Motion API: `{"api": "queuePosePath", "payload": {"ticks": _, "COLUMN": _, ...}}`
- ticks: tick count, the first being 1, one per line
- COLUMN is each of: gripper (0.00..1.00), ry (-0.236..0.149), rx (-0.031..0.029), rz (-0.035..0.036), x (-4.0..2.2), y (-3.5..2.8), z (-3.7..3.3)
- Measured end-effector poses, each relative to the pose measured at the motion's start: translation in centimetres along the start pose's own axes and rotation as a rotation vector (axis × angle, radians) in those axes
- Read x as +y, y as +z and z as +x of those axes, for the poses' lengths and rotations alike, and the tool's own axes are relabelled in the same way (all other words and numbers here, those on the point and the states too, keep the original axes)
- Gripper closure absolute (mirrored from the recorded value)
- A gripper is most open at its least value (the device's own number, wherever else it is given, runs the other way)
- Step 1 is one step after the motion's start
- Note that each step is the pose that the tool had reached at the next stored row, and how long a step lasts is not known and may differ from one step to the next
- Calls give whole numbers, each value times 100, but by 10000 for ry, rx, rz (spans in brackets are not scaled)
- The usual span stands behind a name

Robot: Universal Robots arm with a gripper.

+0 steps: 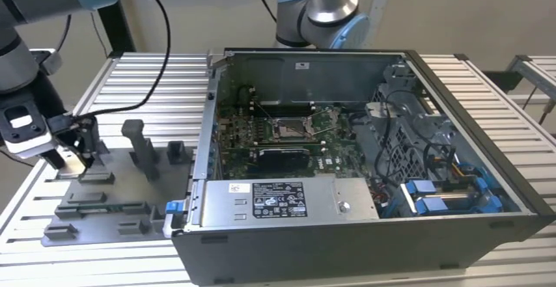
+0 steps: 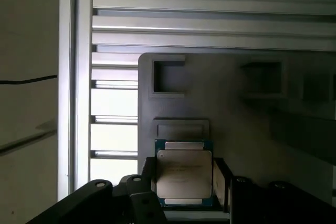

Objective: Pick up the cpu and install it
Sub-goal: 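Place the cpu into insertion slot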

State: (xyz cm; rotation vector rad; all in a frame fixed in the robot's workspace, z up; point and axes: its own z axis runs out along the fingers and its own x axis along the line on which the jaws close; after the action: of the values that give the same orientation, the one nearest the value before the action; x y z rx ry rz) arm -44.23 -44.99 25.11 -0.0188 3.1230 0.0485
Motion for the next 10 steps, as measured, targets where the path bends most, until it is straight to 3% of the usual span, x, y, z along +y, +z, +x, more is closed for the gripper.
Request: {"api": "queuePosePath", "payload": {"ticks": 10, "gripper": 100, "ry": 1, "rx": -1, "rz": 5, "x": 24, "y": -441, "z": -8}}
